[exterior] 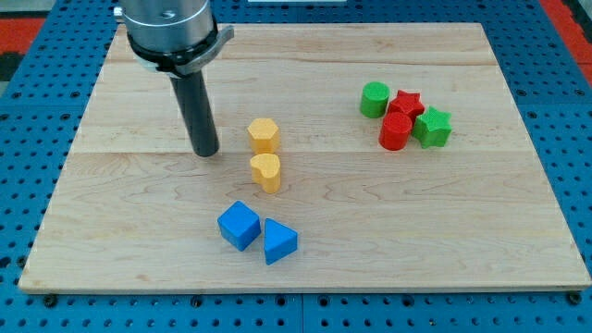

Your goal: Push the yellow hexagon towards the left side of the board

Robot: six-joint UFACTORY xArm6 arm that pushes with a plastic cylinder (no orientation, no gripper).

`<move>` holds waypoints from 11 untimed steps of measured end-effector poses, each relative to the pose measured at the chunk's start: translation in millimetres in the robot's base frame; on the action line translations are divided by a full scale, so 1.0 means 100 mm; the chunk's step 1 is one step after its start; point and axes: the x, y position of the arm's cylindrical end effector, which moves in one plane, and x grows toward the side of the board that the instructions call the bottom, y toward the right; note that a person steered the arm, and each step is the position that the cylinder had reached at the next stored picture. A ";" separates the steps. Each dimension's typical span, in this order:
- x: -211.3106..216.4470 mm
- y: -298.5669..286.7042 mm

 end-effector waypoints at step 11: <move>-0.47 0.68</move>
